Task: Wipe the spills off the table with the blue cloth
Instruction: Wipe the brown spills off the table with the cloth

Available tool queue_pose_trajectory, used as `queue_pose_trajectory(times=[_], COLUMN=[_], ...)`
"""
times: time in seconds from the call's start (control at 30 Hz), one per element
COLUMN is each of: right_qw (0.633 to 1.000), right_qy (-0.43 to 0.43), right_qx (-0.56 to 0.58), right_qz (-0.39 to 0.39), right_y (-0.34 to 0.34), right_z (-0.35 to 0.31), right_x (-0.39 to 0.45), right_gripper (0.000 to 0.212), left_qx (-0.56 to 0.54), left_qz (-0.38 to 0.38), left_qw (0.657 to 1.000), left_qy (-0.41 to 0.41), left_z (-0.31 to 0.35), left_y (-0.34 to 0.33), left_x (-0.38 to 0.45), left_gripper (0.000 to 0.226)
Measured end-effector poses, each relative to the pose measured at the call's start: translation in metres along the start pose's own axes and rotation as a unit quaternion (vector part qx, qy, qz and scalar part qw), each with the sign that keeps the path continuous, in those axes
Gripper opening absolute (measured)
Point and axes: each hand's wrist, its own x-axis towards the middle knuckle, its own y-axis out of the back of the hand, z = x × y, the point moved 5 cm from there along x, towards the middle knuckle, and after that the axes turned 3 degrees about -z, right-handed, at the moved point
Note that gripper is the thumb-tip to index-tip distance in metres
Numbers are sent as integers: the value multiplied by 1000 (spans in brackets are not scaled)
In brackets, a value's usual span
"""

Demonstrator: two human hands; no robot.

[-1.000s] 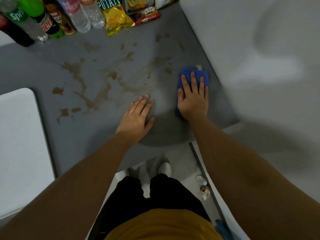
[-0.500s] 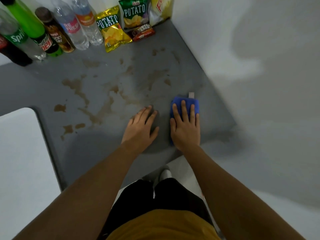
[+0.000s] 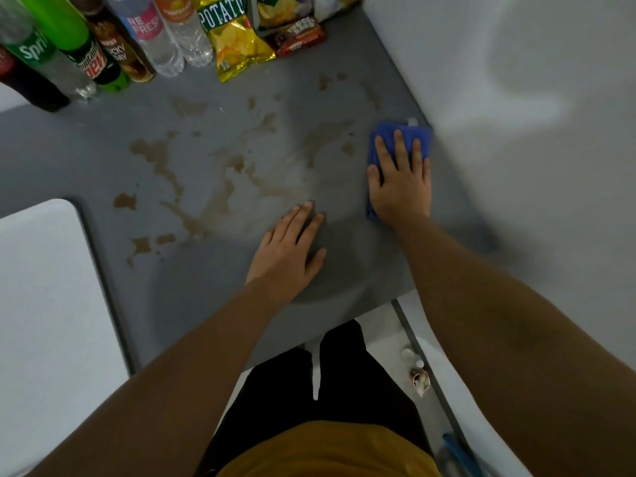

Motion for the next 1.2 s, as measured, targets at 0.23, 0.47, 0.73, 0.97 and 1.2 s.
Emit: queue_pose_trajectory(times=[0.23, 0.47, 0.73, 0.97, 1.2], right_qw=[998, 995, 998, 999, 979], right_qy=[-66, -88, -57, 50, 160], right_qx=[6, -6, -17, -13, 86], right_qz=[2, 36, 7, -18, -96], right_y=[9, 3, -20, -38, -32], right_z=[41, 45, 1, -62, -105], right_x=[-15, -68, -116, -123, -117], right_gripper=[62, 62, 64, 65, 57], left_qx=[2, -10, -26, -84, -149], left_qz=[-15, -17, -10, 58, 86], left_qw=[1000, 1000, 1000, 994, 978], left_qy=[12, 18, 14, 40, 120], left_z=[1, 3, 3, -7, -18], left_y=[2, 3, 9, 19, 25], left_x=[1, 0, 1, -2, -3], left_gripper=[63, 62, 61, 43, 44])
